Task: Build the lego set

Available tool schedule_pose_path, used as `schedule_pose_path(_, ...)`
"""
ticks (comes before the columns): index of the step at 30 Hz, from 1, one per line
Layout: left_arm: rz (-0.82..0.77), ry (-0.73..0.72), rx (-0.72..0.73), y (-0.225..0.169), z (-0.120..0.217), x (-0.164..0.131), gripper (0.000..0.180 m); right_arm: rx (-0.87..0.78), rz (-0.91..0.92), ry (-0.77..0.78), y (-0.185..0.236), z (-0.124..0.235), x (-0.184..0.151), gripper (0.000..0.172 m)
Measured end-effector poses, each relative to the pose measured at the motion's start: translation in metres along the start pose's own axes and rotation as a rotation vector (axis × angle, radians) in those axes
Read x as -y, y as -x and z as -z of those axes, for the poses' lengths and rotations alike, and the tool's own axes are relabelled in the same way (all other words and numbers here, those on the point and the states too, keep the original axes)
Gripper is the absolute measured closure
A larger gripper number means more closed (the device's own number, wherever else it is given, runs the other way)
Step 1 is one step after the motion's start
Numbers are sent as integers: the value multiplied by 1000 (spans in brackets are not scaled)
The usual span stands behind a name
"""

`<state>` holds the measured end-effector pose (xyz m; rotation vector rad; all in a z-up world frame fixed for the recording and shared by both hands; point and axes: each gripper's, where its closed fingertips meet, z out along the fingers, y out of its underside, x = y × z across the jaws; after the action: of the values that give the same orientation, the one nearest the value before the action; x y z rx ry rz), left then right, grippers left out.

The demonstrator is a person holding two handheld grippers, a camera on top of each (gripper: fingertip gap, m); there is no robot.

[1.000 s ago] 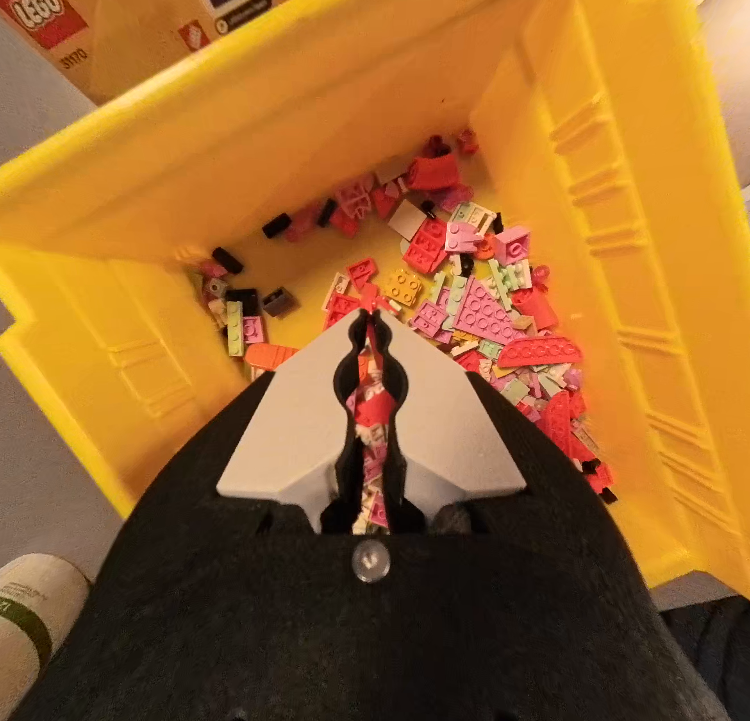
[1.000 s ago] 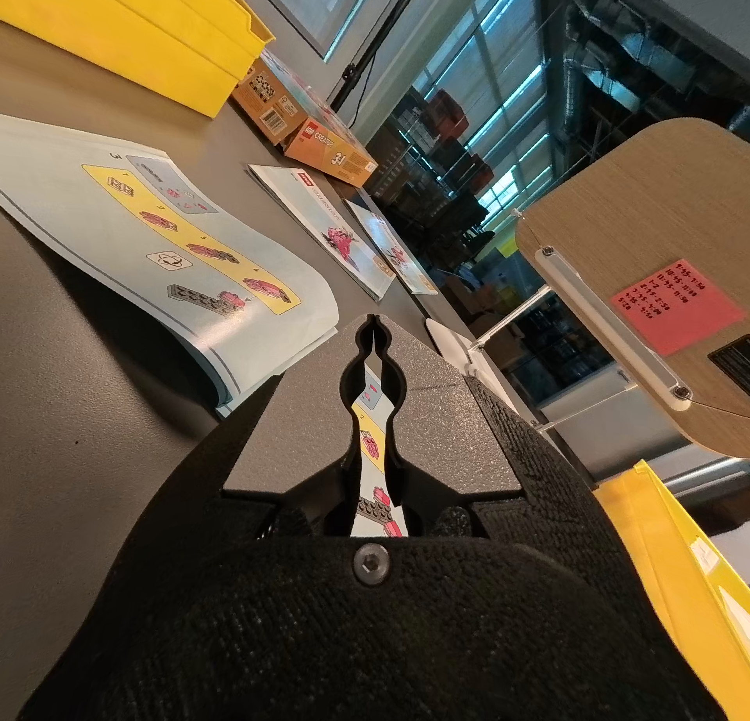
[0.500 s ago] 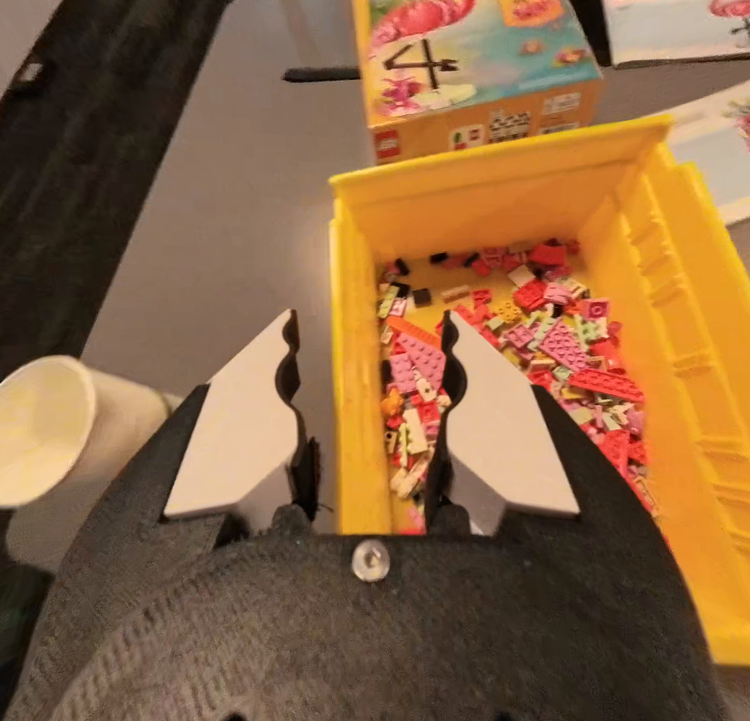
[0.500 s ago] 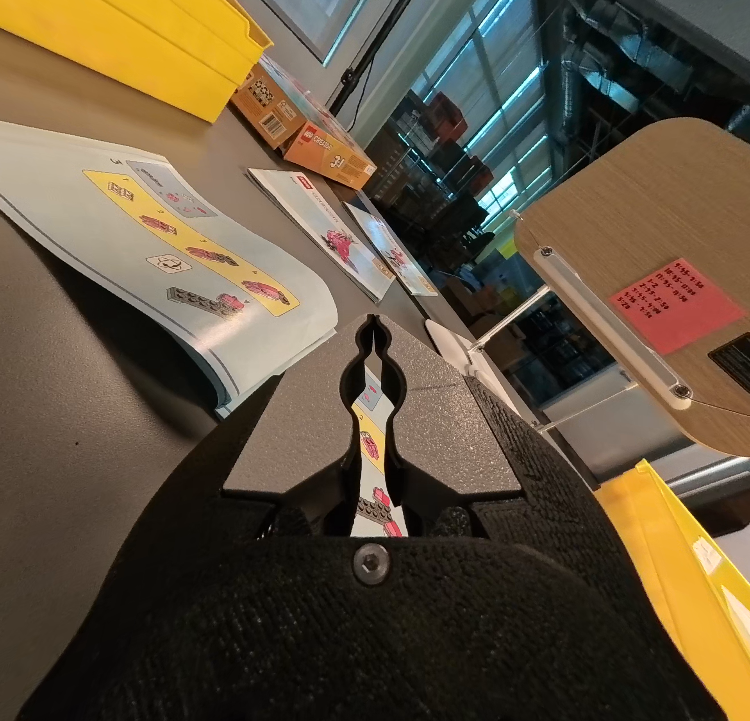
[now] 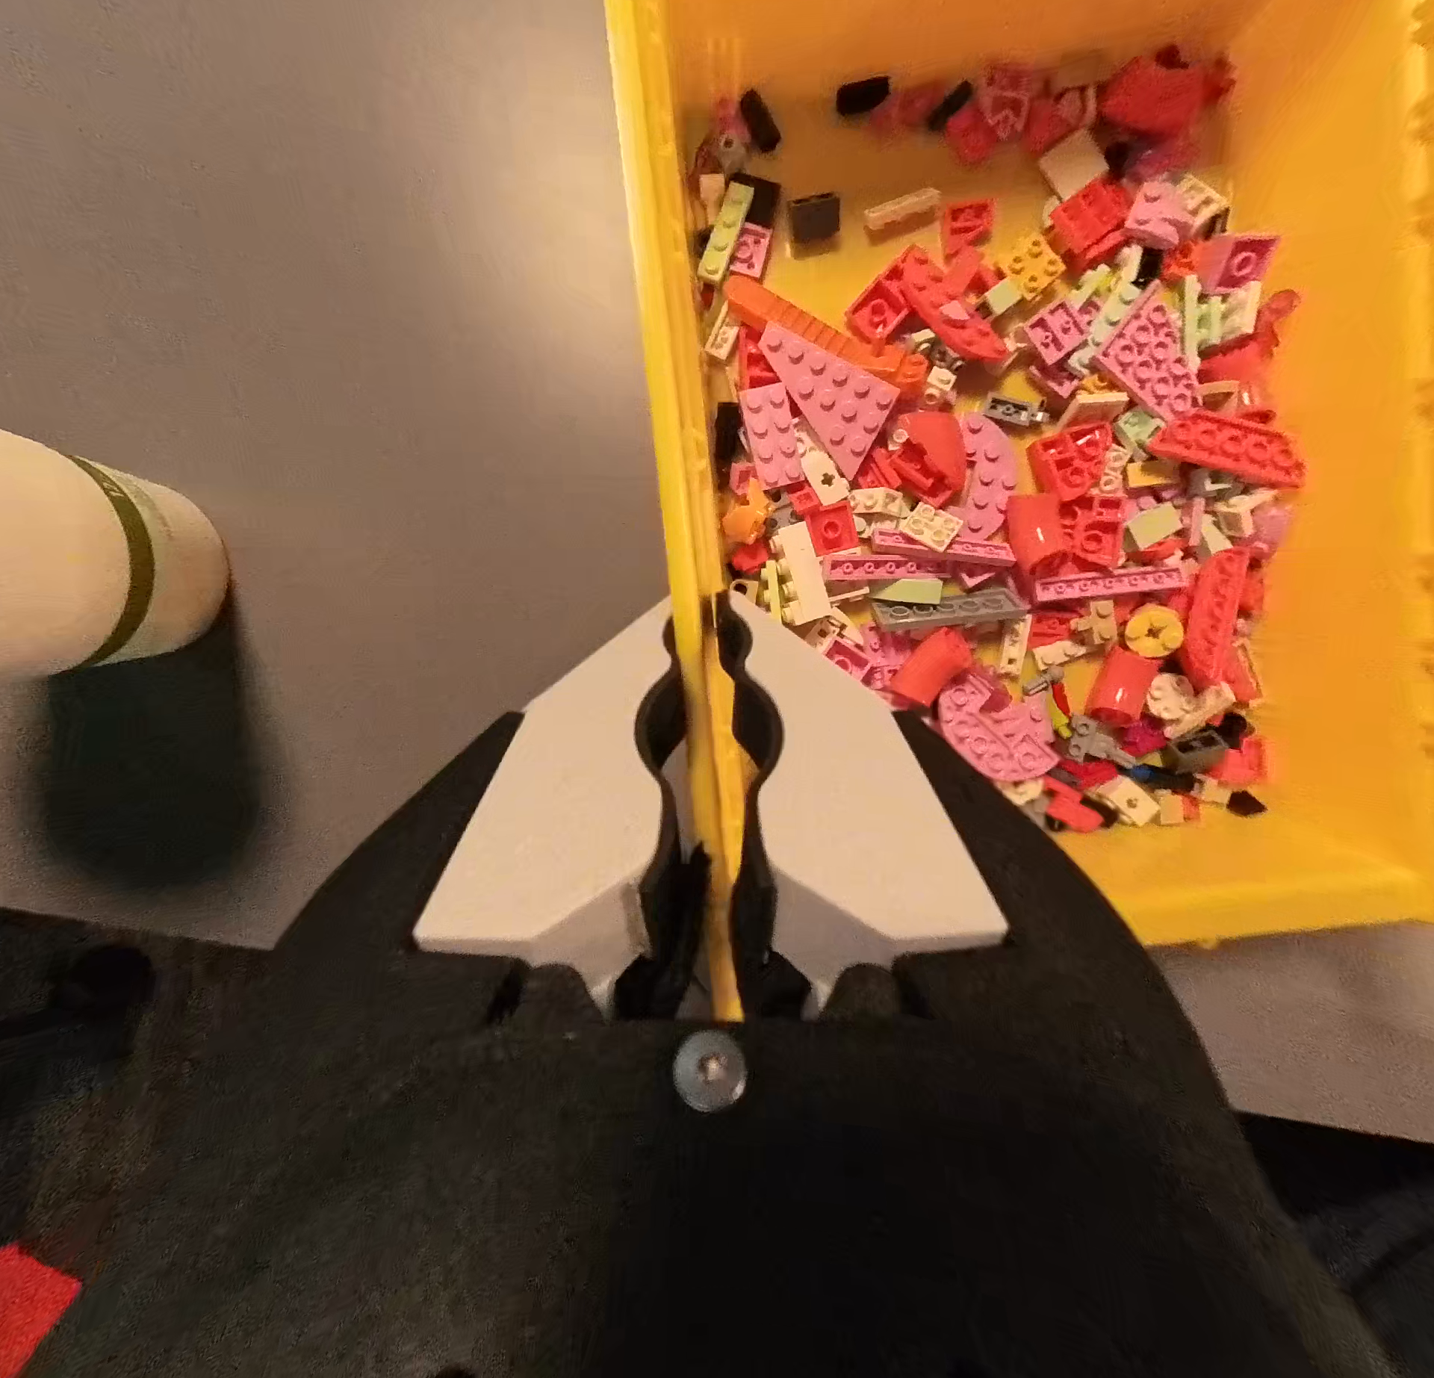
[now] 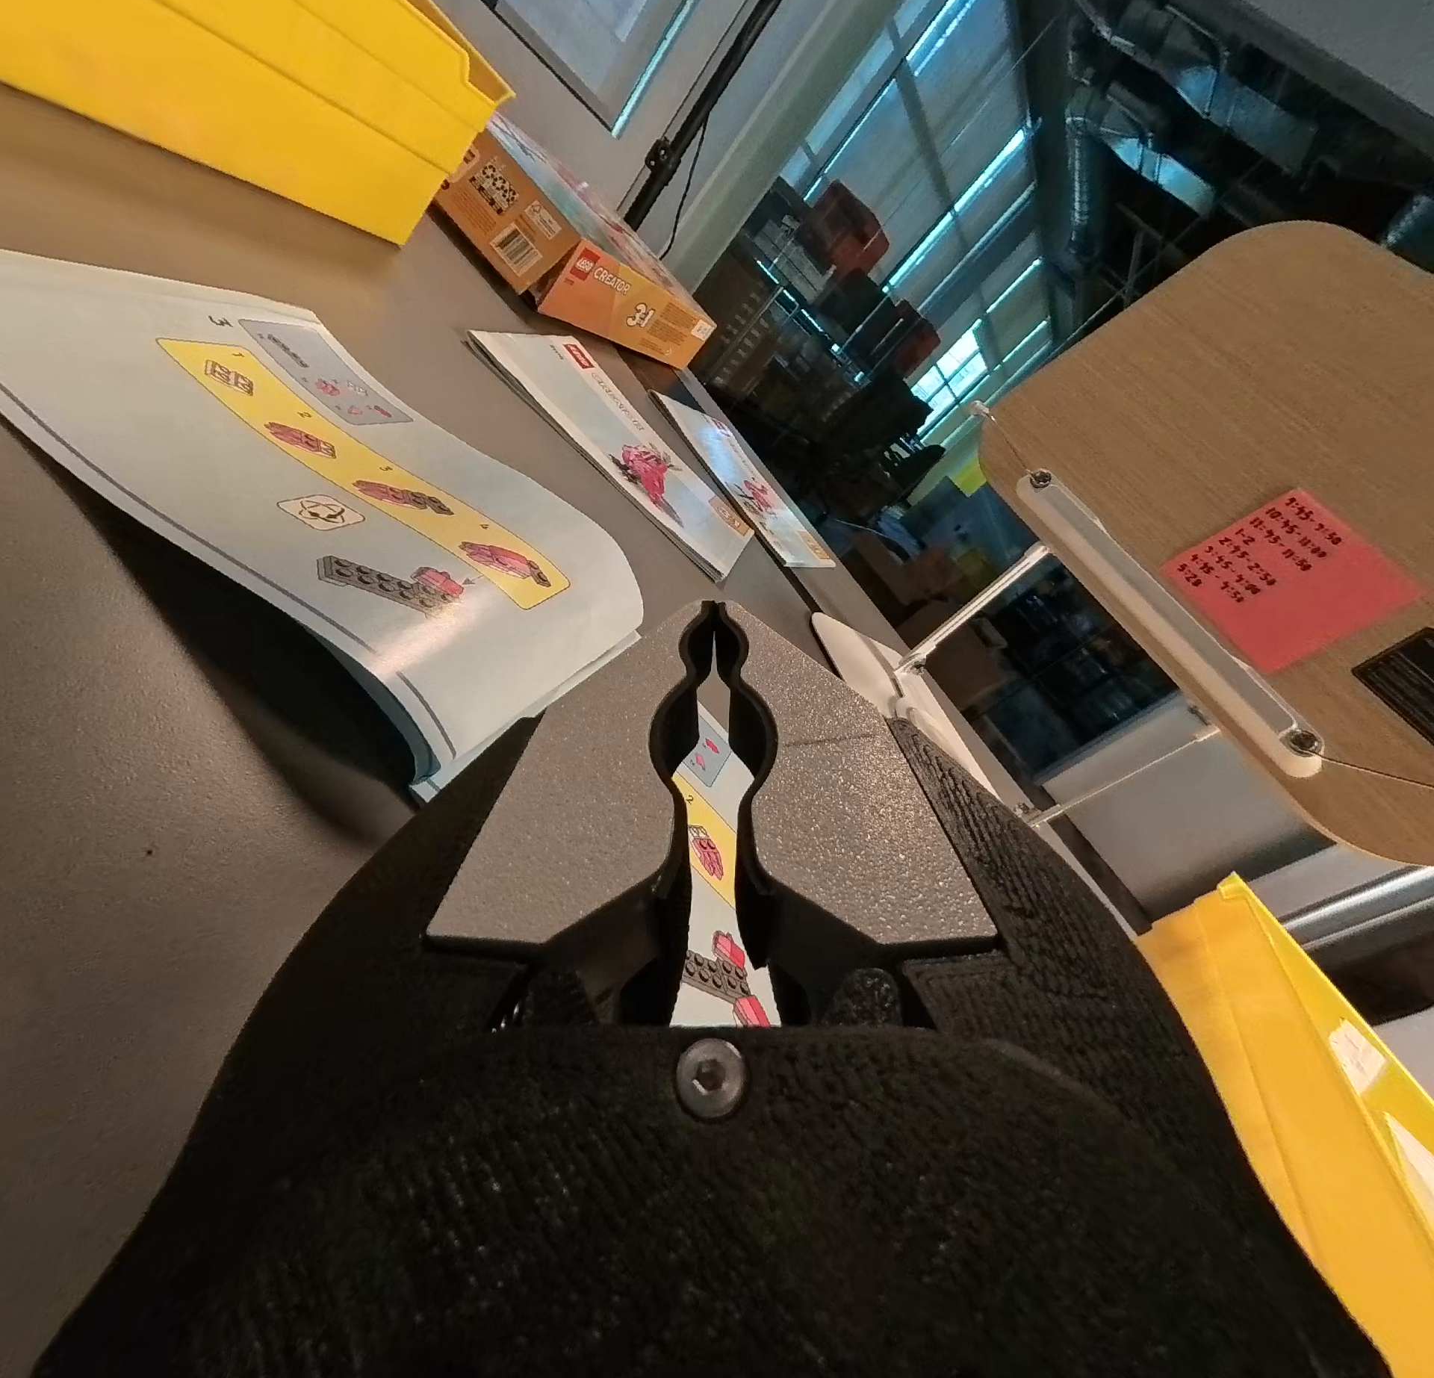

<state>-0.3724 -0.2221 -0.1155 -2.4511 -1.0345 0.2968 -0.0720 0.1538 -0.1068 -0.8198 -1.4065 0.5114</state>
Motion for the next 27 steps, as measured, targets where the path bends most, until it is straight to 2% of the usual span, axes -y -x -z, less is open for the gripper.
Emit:
schedule_pose_path(3, -7, -4, -39, -14, 8, -14, 177, 0, -3, 0, 0, 0, 0, 172)
schedule_pose_path(7, -17, -7, 2, -30, 22, -39, 176, 2, 1, 0, 0, 0, 0, 172)
schedule_pose_path(14, -8, -64, -40, -74, 43, -76, 177, 2, -2, 1, 0, 0, 0, 172)
schedule_pose_path(23, -64, -58, 29, -88, 52, -90, 175, 1, -4, 1, -1, 0, 0, 172)
schedule_pose_path(27, -84, -93, 125, -81, 59, -88, 165, -5, -6, 6, -2, -1, -1, 172)
